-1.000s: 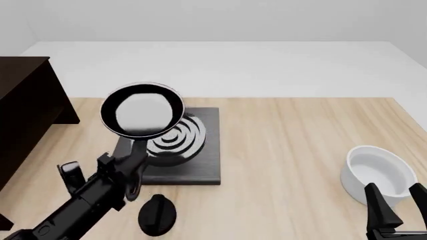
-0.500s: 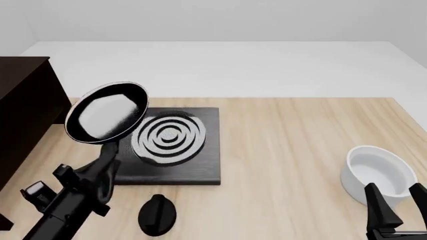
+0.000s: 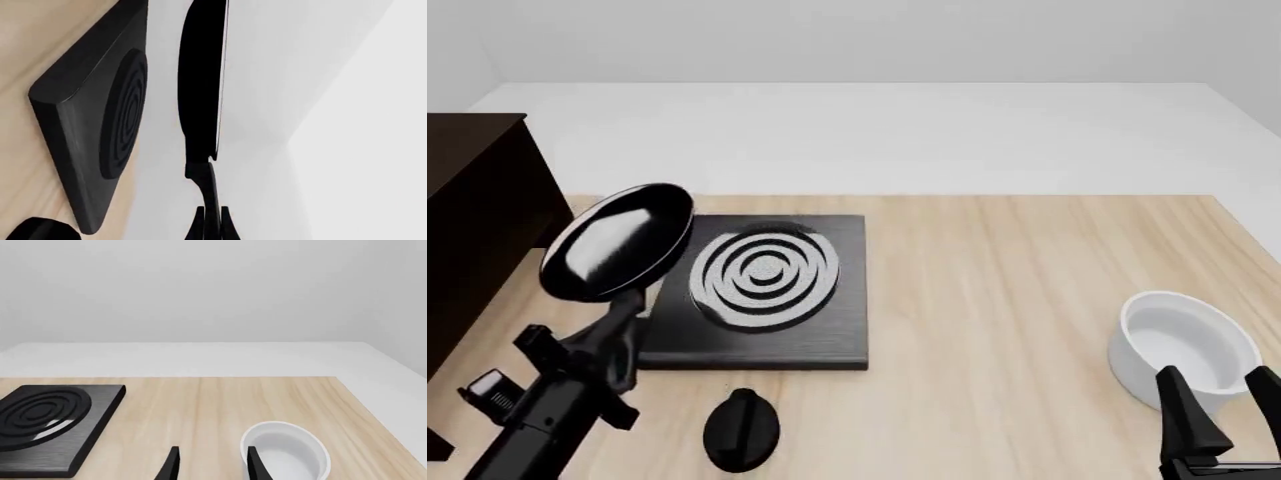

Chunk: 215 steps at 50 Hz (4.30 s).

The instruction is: Put the frying pan under the cabinet shelf.

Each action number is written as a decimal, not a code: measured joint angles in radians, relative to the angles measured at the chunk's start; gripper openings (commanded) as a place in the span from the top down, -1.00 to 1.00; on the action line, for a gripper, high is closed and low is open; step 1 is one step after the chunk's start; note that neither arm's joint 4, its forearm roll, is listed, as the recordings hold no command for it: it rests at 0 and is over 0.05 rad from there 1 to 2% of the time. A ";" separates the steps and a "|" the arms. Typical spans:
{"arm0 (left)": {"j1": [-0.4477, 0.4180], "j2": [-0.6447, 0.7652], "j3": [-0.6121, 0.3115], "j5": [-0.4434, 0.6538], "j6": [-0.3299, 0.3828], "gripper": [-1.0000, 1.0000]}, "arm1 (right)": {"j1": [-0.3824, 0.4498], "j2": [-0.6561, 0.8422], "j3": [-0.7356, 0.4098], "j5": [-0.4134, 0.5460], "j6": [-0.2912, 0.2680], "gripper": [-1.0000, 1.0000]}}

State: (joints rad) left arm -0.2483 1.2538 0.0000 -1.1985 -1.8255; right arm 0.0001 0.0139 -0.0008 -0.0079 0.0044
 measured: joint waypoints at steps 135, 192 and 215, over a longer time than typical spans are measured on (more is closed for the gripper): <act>0.627 0.647 -0.220 -0.022 0.200 1.00 | 0.000 0.000 0.000 0.000 0.000 -1.00; 0.444 0.535 -0.023 -0.022 0.285 -1.00 | 0.000 0.000 0.000 0.000 0.000 -1.00; 0.308 0.528 -0.005 -0.022 0.309 -1.00 | 0.000 0.000 0.000 0.000 0.000 -1.00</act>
State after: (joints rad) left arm 0.0601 1.7819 -0.0050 -1.2200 -1.5164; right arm 0.0000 0.0138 -0.0008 -0.0078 0.0044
